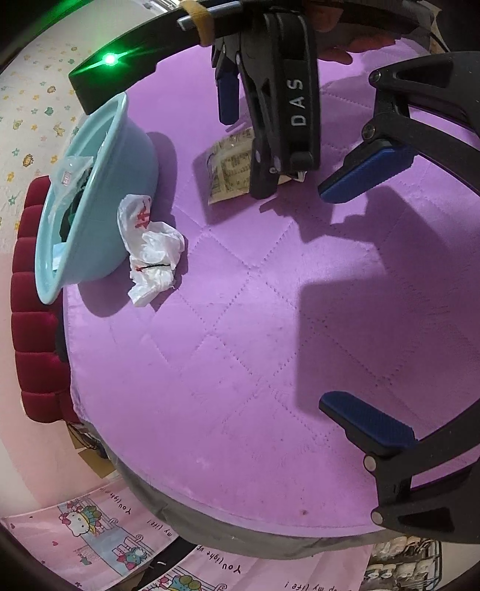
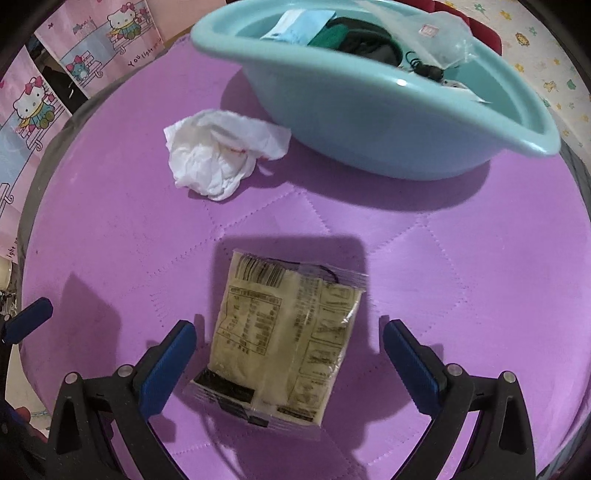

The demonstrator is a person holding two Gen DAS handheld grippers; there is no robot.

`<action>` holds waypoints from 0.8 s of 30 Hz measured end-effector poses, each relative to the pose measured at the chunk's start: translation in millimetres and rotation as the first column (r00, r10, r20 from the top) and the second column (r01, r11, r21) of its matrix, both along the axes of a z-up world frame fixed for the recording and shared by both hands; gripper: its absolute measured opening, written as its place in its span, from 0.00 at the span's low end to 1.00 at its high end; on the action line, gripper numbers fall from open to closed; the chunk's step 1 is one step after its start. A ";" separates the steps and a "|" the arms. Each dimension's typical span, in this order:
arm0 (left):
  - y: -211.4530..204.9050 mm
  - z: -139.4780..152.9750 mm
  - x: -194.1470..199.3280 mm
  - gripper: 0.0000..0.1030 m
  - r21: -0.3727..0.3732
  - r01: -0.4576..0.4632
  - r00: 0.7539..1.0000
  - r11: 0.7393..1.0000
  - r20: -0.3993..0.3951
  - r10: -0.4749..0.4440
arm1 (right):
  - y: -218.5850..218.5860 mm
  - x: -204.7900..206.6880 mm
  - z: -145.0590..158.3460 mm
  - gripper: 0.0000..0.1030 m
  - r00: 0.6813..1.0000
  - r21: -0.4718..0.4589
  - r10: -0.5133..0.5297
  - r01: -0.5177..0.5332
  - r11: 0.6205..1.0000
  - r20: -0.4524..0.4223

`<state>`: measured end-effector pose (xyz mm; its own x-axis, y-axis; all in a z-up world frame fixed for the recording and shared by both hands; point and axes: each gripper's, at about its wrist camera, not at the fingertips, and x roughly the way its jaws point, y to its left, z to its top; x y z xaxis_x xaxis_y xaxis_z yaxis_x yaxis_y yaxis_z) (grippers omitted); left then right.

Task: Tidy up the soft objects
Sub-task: 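Grasp the gold snack packet with the right gripper while the left gripper grasps the white tissue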

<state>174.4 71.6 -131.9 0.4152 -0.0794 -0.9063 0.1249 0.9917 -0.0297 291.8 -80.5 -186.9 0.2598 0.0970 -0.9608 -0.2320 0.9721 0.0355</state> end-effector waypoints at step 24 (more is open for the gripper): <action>-20.9 2.4 61.3 1.00 -0.058 0.040 0.999 0.998 0.032 -0.039 | -38.5 -8.2 27.7 0.40 0.999 0.051 -0.027 0.025 0.998 0.044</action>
